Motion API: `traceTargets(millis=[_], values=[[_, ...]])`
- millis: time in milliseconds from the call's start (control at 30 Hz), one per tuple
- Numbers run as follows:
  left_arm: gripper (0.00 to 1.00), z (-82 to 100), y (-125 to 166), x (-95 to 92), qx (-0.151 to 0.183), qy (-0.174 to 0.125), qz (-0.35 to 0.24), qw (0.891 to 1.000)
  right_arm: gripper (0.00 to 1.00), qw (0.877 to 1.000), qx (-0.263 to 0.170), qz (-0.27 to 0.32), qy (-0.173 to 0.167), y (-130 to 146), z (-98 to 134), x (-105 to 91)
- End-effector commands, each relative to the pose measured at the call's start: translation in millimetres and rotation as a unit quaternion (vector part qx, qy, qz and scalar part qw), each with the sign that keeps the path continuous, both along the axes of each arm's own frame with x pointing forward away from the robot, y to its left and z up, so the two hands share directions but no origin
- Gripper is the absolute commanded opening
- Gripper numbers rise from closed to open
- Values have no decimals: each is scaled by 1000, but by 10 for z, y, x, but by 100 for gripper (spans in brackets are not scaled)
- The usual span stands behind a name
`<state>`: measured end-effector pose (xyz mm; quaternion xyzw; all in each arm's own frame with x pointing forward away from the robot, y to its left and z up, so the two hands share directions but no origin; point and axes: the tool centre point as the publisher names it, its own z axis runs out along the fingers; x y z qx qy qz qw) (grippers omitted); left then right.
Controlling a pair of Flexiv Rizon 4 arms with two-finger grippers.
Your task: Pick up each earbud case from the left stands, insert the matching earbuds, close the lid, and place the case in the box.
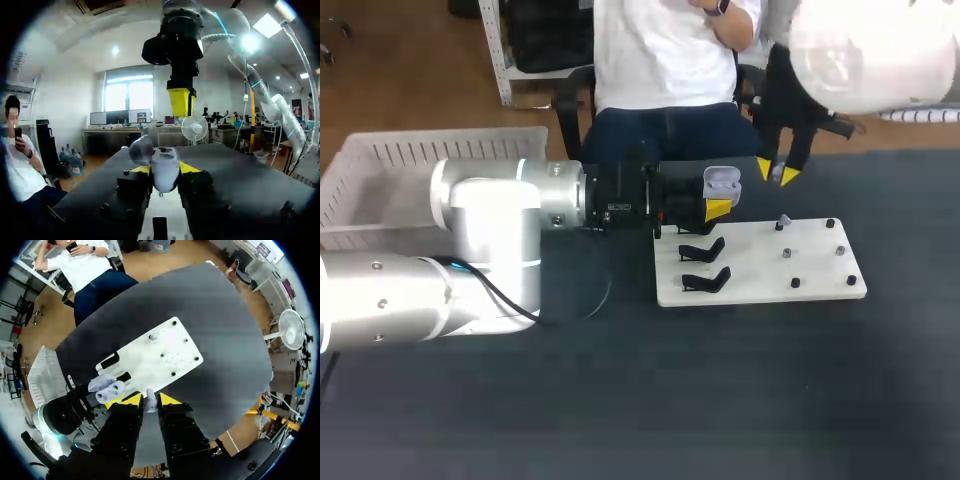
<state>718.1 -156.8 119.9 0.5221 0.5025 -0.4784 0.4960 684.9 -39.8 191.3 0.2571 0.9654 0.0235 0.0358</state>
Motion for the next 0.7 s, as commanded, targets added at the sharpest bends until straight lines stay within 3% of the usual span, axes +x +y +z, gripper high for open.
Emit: traceTargets(millis=[33,700], values=[[0,-10,-1,-11,-2,-2,3,1000,0,1000,-19,8,11,109,-14,59],[0,-10,-1,-11,-2,-2,3,1000,0,998,-39,45,34,380,-133,90]])
